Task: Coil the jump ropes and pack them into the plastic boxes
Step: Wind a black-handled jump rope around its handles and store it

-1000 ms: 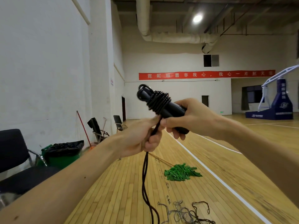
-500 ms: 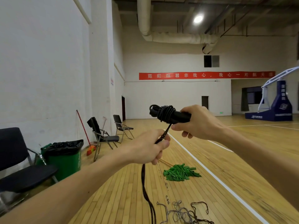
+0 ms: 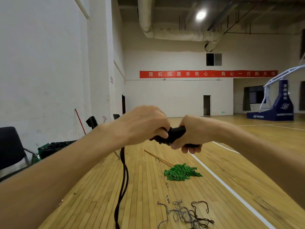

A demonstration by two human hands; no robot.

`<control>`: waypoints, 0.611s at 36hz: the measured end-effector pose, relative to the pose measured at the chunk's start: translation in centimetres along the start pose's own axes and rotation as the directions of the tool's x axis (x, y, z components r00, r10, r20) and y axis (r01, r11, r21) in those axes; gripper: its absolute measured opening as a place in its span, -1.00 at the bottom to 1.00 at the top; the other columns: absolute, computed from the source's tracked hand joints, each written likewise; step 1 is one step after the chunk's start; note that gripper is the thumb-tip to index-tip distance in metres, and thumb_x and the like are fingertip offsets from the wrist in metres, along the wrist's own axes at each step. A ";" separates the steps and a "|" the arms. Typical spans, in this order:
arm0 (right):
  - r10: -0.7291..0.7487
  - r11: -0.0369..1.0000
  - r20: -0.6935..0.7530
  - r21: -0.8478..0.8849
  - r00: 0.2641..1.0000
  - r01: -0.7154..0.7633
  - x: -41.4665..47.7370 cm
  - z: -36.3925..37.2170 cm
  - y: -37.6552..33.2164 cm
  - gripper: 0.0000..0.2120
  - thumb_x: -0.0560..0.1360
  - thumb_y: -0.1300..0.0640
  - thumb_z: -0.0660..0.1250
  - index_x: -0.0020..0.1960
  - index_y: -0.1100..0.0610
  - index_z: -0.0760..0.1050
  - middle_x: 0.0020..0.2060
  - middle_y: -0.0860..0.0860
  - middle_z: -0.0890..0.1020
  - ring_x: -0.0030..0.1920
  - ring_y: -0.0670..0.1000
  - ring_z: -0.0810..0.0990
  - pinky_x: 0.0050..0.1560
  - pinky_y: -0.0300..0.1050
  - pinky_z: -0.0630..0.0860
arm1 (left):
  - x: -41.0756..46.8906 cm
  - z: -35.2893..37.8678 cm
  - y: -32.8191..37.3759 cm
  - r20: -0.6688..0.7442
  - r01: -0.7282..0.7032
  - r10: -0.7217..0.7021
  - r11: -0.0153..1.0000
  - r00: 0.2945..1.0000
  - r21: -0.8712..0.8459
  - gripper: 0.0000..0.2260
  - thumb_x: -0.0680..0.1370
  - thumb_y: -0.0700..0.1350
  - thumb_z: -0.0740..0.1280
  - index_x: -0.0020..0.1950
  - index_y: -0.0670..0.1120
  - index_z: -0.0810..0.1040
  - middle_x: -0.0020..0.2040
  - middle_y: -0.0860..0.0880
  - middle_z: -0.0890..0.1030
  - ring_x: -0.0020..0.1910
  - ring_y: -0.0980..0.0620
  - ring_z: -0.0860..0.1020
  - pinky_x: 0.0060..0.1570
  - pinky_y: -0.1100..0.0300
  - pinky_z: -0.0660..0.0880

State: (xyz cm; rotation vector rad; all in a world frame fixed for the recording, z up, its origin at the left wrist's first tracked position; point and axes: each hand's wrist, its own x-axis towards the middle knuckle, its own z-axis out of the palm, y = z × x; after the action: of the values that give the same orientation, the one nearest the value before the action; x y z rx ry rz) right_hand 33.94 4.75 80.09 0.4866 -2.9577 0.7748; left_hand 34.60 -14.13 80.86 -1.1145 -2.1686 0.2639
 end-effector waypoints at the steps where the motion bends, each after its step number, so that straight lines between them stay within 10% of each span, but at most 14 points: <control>1: -0.003 1.000 0.017 -0.012 1.000 0.004 -0.2 0.0 -0.2 -0.81 0.49 0.15 0.51 -0.02 0.27 0.62 -0.33 0.10 0.69 -0.44 -0.01 0.58 -0.40 -0.21 0.54 | 0.1 -0.1 -0.2 0.008 -0.006 0.006 1.000 1.000 -0.016 -0.77 0.64 0.01 0.28 0.12 -0.05 0.68 -0.06 0.04 0.65 -0.17 0.19 0.46 0.00 0.16 0.48; 13: -0.123 0.979 0.229 -0.134 0.966 0.156 -2.8 0.2 -1.8 -0.85 0.49 0.07 0.52 -0.10 0.15 0.63 -0.33 0.02 0.69 -0.47 -0.05 0.54 -0.36 -0.24 0.52 | 0.6 -1.1 -1.1 0.122 0.136 -0.095 0.906 0.988 -0.402 -0.75 0.36 0.11 0.57 -0.21 -0.06 0.68 -0.32 0.08 0.61 -0.29 0.15 0.56 -0.24 0.20 0.51; 22: -0.270 0.959 0.333 0.012 0.903 0.282 -4.4 -0.1 -2.5 -0.87 0.49 0.13 0.51 -0.10 0.17 0.61 -0.31 0.04 0.67 -0.42 -0.06 0.56 -0.32 -0.17 0.55 | -0.4 -2.1 -1.7 0.293 0.239 -0.014 0.613 0.956 -0.753 -0.78 0.36 0.00 0.53 -0.19 -0.14 0.68 -0.36 -0.01 0.60 -0.38 0.08 0.50 -0.34 0.27 0.42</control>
State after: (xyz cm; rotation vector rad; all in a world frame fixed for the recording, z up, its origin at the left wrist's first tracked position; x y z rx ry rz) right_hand 38.93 4.04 80.85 1.1093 -3.0826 0.6621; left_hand 35.02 -15.79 83.01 -1.4143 -2.6720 -0.7463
